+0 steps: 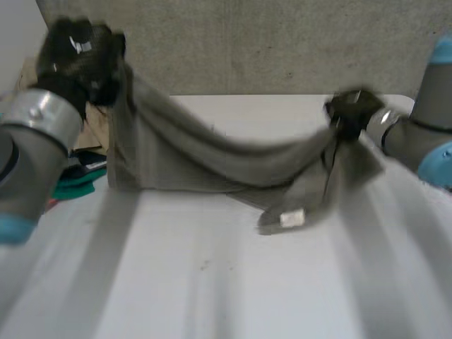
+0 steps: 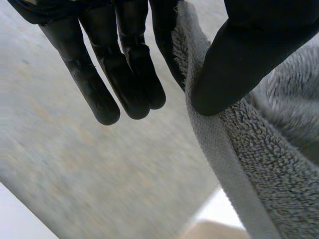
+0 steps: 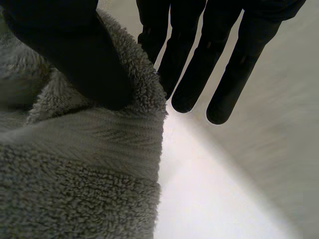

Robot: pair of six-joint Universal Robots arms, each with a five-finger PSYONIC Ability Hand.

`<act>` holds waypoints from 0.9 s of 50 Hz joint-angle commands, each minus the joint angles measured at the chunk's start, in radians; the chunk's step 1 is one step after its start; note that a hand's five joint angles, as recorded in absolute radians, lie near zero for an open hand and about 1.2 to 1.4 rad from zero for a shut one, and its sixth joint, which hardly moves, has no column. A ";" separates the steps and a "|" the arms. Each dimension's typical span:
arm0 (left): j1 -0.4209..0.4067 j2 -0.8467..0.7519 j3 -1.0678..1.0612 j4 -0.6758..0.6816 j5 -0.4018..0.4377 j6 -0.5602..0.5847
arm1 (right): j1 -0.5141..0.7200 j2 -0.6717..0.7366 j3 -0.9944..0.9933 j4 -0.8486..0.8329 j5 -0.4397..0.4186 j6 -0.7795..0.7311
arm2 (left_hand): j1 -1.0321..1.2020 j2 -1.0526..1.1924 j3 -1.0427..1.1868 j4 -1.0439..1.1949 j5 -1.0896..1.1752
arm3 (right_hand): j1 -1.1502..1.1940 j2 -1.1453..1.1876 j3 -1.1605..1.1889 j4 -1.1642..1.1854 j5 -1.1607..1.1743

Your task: Fold the laundry.

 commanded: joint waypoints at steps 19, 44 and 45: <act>-0.013 -0.157 0.046 0.317 -0.036 -0.145 | -0.005 -0.388 0.696 -0.235 0.034 -0.052 | 0.291 0.200 0.204 0.199 0.251 | 0.072 0.027 0.018 0.010 0.056; -0.018 -0.037 -0.195 0.311 -0.001 -0.157 | -0.030 -0.252 0.396 -0.009 -0.004 -0.218 | 0.291 0.200 0.204 0.199 0.251 | -0.679 -0.724 -0.732 -0.741 -0.695; -0.018 -0.031 -0.197 0.311 -0.001 -0.159 | -0.028 -0.229 0.371 0.000 -0.012 -0.218 | 0.291 0.200 0.204 0.199 0.251 | -0.670 -0.715 -0.724 -0.732 -0.686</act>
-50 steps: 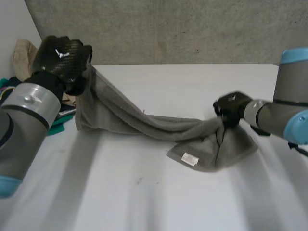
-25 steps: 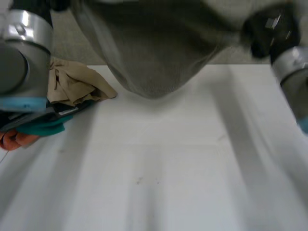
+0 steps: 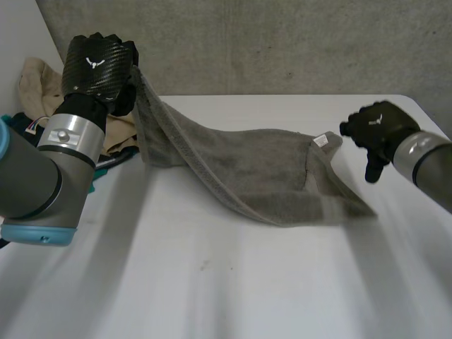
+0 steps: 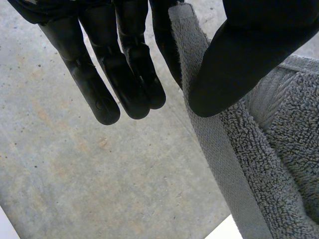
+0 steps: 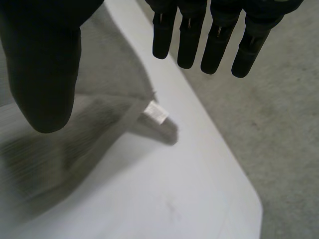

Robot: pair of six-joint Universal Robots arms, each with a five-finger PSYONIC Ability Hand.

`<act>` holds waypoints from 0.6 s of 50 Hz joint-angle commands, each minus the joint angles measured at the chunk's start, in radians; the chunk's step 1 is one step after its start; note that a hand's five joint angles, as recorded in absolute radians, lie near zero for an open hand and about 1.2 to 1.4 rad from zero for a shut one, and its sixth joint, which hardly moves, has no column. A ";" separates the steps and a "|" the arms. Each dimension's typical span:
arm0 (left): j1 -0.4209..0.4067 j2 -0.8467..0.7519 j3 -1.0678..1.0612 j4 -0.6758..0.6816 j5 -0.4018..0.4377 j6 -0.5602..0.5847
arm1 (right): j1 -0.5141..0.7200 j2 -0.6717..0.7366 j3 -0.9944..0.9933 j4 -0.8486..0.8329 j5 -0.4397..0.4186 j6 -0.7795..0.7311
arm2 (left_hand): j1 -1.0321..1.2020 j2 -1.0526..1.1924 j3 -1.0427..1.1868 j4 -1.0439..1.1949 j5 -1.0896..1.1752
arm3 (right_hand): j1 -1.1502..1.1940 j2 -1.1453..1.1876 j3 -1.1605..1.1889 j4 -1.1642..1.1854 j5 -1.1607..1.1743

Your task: Fold the laundry.

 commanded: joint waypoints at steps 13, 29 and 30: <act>0.007 0.073 -0.055 -0.013 -0.001 -0.015 | -0.011 0.237 -0.170 0.099 -0.074 0.075 | 0.288 0.199 0.203 0.195 0.251 | 0.127 0.129 0.130 0.154 0.179; -0.001 0.071 0.006 -0.056 -0.002 -0.024 | -0.122 0.095 0.295 -0.191 -0.146 0.310 | 0.288 0.199 0.203 0.195 0.251 | 0.112 0.114 0.115 0.139 0.164; -0.001 0.071 0.006 -0.056 -0.004 -0.025 | -0.119 0.101 0.295 -0.202 -0.144 0.310 | 0.288 0.199 0.203 0.195 0.251 | 0.112 0.114 0.115 0.139 0.164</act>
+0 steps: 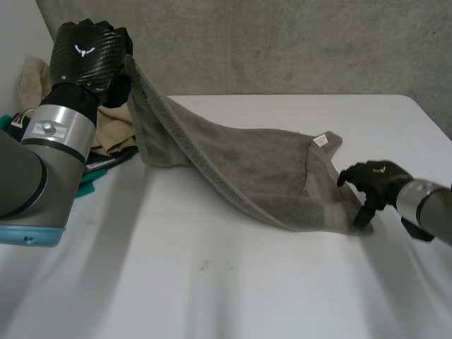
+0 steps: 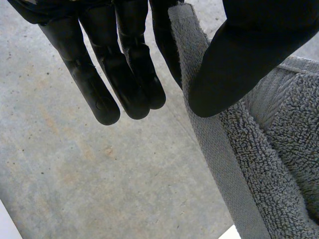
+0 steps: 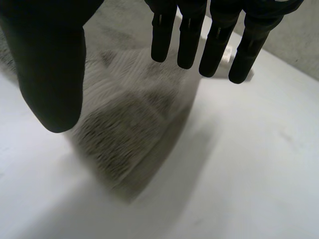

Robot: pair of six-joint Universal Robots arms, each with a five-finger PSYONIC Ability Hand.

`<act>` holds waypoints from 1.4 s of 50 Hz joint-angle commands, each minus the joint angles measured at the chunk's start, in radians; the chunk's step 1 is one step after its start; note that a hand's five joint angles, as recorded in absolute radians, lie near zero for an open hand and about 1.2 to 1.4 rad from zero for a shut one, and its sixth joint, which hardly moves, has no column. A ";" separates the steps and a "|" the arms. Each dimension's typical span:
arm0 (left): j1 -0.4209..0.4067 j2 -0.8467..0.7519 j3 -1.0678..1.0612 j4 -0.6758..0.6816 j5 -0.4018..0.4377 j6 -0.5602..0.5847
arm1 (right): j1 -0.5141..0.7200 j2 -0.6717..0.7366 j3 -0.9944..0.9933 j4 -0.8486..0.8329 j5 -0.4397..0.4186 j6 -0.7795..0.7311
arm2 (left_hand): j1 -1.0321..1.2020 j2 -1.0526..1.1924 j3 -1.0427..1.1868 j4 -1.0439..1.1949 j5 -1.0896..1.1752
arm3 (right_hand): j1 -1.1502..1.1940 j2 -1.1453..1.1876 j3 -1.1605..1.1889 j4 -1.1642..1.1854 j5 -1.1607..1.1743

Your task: Fold the laundry.

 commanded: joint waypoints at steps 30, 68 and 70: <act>0.016 0.217 0.070 -0.368 0.003 -0.053 | -0.172 -0.479 -0.117 0.323 -0.003 -0.443 | 0.288 0.199 0.203 0.195 0.251 | 0.936 0.972 0.939 0.929 0.926; 0.011 -0.438 0.791 0.155 -0.066 0.247 | 0.074 0.008 -0.686 -0.446 0.355 -0.163 | 0.288 0.199 0.203 0.195 0.251 | 0.936 0.972 0.939 0.929 0.926; 0.010 -0.439 0.750 0.132 -0.071 0.226 | 0.074 0.010 -0.675 -0.446 0.352 -0.153 | 0.288 0.199 0.203 0.195 0.251 | 0.936 0.972 0.939 0.929 0.926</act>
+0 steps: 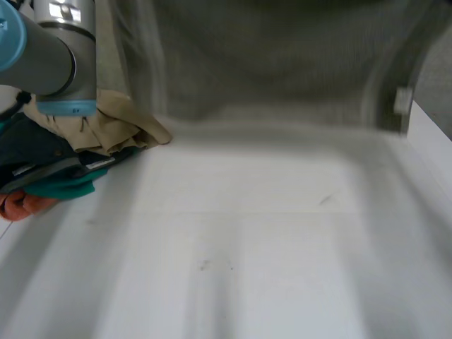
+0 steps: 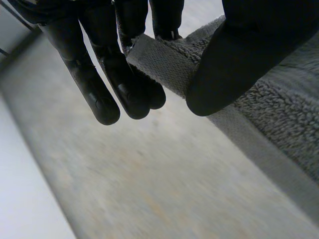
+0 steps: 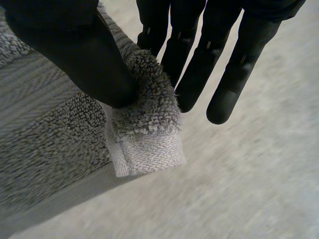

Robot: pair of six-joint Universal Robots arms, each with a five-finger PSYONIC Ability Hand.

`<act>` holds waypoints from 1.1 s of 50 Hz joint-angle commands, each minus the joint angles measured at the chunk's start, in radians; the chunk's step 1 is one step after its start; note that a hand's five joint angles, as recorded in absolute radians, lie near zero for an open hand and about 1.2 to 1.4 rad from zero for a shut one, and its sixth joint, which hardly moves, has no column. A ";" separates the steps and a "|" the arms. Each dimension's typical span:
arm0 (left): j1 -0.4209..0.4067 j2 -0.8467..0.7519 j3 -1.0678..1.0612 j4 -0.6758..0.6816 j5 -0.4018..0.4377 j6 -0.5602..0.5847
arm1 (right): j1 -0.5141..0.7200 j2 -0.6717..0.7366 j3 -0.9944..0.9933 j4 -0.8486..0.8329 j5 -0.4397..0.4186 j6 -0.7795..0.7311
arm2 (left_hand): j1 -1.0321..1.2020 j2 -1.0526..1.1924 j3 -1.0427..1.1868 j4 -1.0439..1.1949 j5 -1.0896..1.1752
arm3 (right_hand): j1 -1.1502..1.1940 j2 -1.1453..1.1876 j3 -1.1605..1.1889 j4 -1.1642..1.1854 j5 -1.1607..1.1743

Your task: Fold the laundry.

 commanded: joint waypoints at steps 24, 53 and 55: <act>0.011 -0.058 -0.644 -0.163 0.017 -0.131 | -0.018 0.237 0.274 0.376 -0.128 -0.064 | 0.288 0.197 0.200 0.194 0.231 | 0.276 0.218 0.206 0.199 0.225; -0.033 0.136 -0.650 -0.752 0.005 0.049 | -0.232 0.009 0.574 0.492 -0.109 -0.411 | 0.288 0.197 0.200 0.194 0.231 | 0.276 0.218 0.206 0.199 0.225; -0.041 0.061 -0.571 -0.697 -0.001 0.020 | -0.206 0.048 0.528 0.487 -0.108 -0.382 | 0.288 0.197 0.200 0.194 0.231 | 0.276 0.218 0.206 0.199 0.225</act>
